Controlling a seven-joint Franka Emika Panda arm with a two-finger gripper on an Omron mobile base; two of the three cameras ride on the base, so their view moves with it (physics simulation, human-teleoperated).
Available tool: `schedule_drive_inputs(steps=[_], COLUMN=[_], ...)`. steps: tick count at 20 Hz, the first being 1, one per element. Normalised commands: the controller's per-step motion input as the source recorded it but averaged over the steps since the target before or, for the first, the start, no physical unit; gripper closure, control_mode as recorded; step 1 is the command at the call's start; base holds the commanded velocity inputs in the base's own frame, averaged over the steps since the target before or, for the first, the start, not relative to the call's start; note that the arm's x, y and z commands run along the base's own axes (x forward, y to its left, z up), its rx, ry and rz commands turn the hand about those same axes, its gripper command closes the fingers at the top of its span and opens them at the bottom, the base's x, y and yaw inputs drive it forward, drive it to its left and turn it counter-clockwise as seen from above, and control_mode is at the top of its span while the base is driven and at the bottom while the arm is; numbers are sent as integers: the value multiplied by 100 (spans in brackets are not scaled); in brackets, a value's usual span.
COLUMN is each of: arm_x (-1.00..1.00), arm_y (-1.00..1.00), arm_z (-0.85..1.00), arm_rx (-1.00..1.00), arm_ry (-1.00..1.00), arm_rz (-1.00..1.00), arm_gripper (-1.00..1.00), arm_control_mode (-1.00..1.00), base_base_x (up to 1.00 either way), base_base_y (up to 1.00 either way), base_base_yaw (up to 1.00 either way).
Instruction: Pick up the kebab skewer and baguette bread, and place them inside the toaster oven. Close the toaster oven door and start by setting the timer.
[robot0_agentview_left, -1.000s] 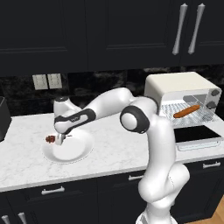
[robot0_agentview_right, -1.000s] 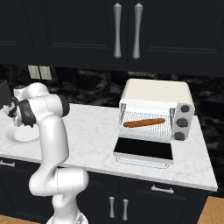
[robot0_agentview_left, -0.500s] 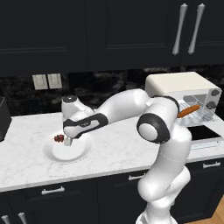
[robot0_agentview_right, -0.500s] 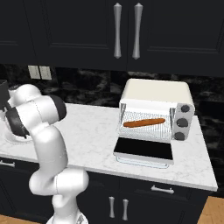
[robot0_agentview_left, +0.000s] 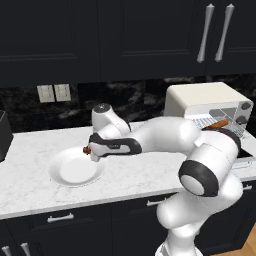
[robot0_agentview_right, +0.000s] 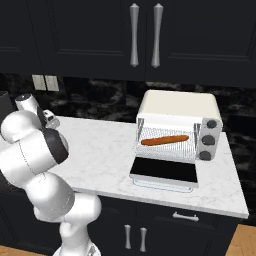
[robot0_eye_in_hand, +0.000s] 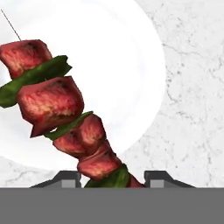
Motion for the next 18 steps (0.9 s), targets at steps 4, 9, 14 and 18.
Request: schedule_drive_inputs(steps=[4,9,14,18], arm_x=[-48,-45,-38,-24], arm_y=[-100,-100,-100,-100], arm_z=[42,38,36,33], arm_rx=[0,0,0,0], arm_ry=[0,-1,0,0], arm_rz=[-33,-37,-38,-40], arm_gripper=[100,100,100,100], arm_control_mode=[-100,-100,-100,-100], base_base_x=[0,0,0,0], base_base_y=[0,0,0,0], base_base_yaw=[0,0,0,0])
